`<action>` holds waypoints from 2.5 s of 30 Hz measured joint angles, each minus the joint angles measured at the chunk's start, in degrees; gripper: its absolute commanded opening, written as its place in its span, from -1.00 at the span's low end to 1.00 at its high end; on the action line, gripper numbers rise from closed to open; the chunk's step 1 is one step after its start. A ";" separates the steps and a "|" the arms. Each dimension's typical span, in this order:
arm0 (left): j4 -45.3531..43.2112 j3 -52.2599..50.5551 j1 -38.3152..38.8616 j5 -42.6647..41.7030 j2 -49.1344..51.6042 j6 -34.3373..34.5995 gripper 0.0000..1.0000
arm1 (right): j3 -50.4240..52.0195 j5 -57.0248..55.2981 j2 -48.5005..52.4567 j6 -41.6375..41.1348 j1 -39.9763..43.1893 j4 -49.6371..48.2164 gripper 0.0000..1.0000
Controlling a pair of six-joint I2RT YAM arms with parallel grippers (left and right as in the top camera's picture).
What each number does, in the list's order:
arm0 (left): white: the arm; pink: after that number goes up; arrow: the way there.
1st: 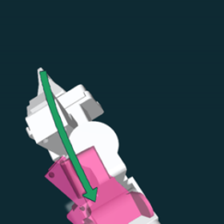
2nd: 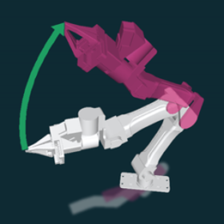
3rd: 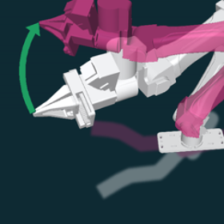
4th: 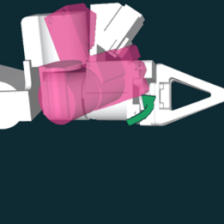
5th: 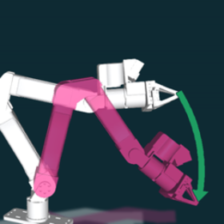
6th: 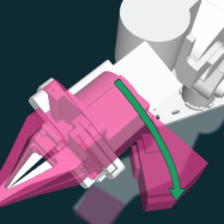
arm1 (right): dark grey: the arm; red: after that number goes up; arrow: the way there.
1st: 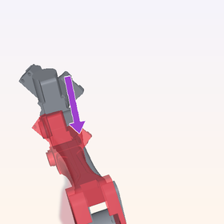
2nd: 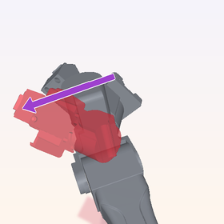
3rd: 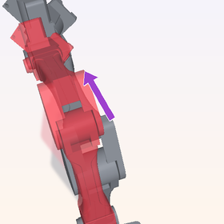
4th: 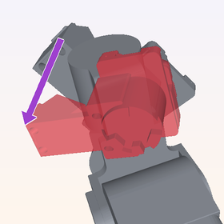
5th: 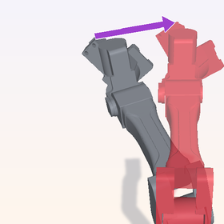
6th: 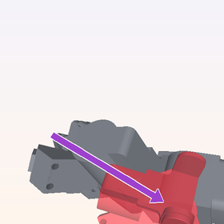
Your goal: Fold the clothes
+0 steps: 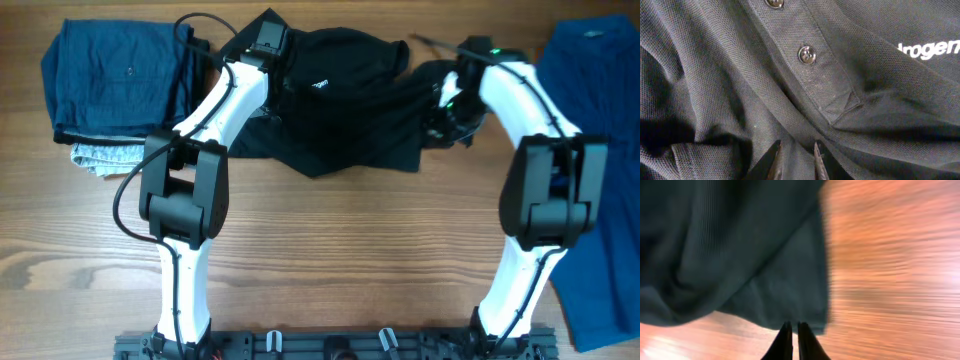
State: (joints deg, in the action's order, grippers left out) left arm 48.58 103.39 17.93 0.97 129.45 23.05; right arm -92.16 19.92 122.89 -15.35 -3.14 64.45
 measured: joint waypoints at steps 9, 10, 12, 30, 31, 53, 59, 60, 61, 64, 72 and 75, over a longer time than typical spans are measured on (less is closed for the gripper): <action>0.26 0.00 0.00 0.00 0.00 0.00 -0.49 | 6.10 -1.88 -0.24 -11.76 -4.33 -4.37 0.21; 0.26 0.00 0.00 0.00 0.00 0.00 -0.48 | 6.10 -1.97 -0.31 -12.41 -4.33 -4.39 0.22; 0.26 0.00 0.00 0.00 0.00 0.00 -0.47 | 6.10 -2.19 -0.35 -13.40 -4.31 -4.50 0.47; 1.38 -0.02 0.00 0.00 -0.76 0.22 -0.18 | 5.90 -18.29 -0.52 -13.70 -0.33 1.20 0.69; 2.51 -0.17 -0.07 0.02 -2.05 0.11 -0.17 | 5.90 -18.36 -0.52 -13.53 -0.33 1.20 0.68; 15.56 -0.26 -14.88 -0.90 -15.08 1.97 -0.12 | 11.82 -4.70 -4.31 -3.34 0.04 -5.53 -0.91; 17.77 -0.26 -14.88 -1.70 -15.08 1.97 -0.15 | 16.31 -9.07 -6.12 -6.78 1.88 -6.27 -0.91; 18.16 -0.26 -14.75 -1.90 -15.08 1.97 -0.15 | 17.59 -9.27 -6.91 -7.21 3.02 -7.21 -0.92; 18.49 -0.26 -14.64 -1.97 -15.08 1.97 -0.15 | 18.78 -9.25 -7.65 -7.50 4.11 -8.15 -0.92; 18.60 -0.26 -13.66 -2.38 -15.08 1.97 -0.14 | 22.45 -7.52 -9.75 -8.00 9.05 -11.02 -0.91; 19.43 -5.03 -11.23 -2.58 -15.02 1.97 -0.28 | 23.85 -6.84 -10.47 -8.39 19.98 -10.56 -0.91; 18.36 -13.05 -11.13 -2.58 -14.88 1.62 -0.31 | 23.96 -6.84 -10.58 -8.39 20.02 -10.73 -0.89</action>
State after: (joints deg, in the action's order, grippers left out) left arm 66.94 90.35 6.81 -1.61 114.56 24.67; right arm -68.20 13.08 112.31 -23.75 16.88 53.71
